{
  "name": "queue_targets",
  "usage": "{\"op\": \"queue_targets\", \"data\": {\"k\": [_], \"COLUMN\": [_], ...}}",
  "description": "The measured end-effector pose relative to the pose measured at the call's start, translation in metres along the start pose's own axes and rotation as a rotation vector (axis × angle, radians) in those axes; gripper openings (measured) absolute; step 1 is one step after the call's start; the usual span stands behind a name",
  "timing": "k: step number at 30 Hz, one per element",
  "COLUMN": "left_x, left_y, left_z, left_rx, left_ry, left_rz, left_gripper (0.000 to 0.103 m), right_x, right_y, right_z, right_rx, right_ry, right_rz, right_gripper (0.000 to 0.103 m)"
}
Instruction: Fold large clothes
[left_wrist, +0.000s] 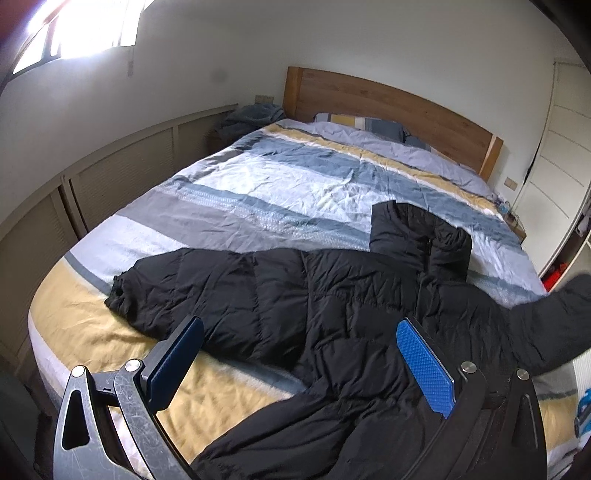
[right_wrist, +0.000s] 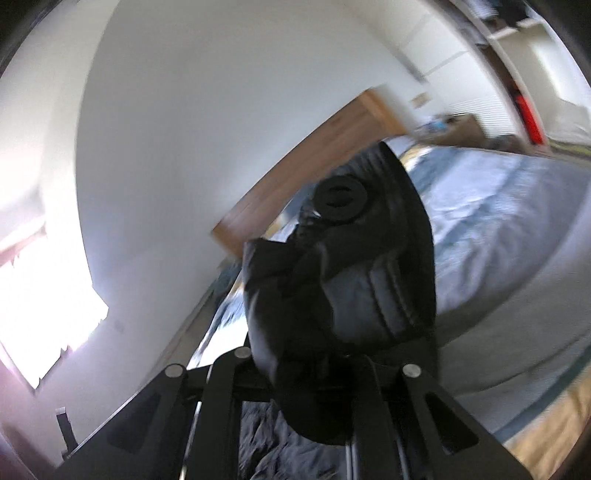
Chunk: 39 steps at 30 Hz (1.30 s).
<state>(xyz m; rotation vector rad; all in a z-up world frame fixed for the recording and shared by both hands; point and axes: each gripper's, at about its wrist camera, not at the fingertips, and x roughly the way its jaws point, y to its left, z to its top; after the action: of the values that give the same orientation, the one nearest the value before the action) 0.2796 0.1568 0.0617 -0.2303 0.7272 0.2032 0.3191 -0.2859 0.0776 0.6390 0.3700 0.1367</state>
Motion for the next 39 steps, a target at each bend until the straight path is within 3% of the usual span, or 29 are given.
{"op": "queue_targets", "data": {"k": [8, 13, 21, 24, 26, 27, 28, 35, 39], "left_x": [-0.008, -0.020, -0.040, -0.044, -0.045, -0.045, -0.045, -0.043, -0.027], "left_y": [0.024, 0.036, 0.051, 0.047, 0.040, 0.034, 0.027, -0.034, -0.074], "left_z": [-0.025, -0.031, -0.036, -0.037, -0.037, -0.037, -0.037, -0.039, -0.046], "left_rx": [-0.013, -0.019, -0.012, -0.012, -0.003, 0.004, 0.014, 0.099, 0.135], "left_ry": [0.034, 0.016, 0.001, 0.010, 0.017, 0.022, 0.025, 0.042, 0.070], "left_rz": [-0.026, -0.026, 0.001, 0.011, 0.012, 0.009, 0.010, -0.006, -0.036], "left_gripper": [0.102, 0.102, 0.102, 0.102, 0.102, 0.102, 0.102, 0.102, 0.102], "right_x": [0.058, 0.105, 0.116, 0.113, 0.109, 0.108, 0.106, 0.079, 0.050], "right_y": [0.073, 0.071, 0.084, 0.077, 0.076, 0.076, 0.079, 0.091, 0.086], "right_z": [-0.100, -0.158, -0.243, -0.256, -0.257, -0.258, -0.259, -0.254, -0.223], "right_rx": [-0.186, -0.259, -0.394, -0.412, -0.396, -0.393, -0.405, -0.396, -0.393], "right_ry": [0.274, 0.438, 0.602, 0.625, 0.638, 0.645, 0.646, 0.634, 0.565], "right_rz": [-0.011, -0.068, -0.182, -0.205, -0.164, -0.140, -0.126, 0.055, 0.107], "right_gripper": [0.013, 0.015, 0.016, 0.020, 0.041, 0.061, 0.065, 0.066, 0.066]}}
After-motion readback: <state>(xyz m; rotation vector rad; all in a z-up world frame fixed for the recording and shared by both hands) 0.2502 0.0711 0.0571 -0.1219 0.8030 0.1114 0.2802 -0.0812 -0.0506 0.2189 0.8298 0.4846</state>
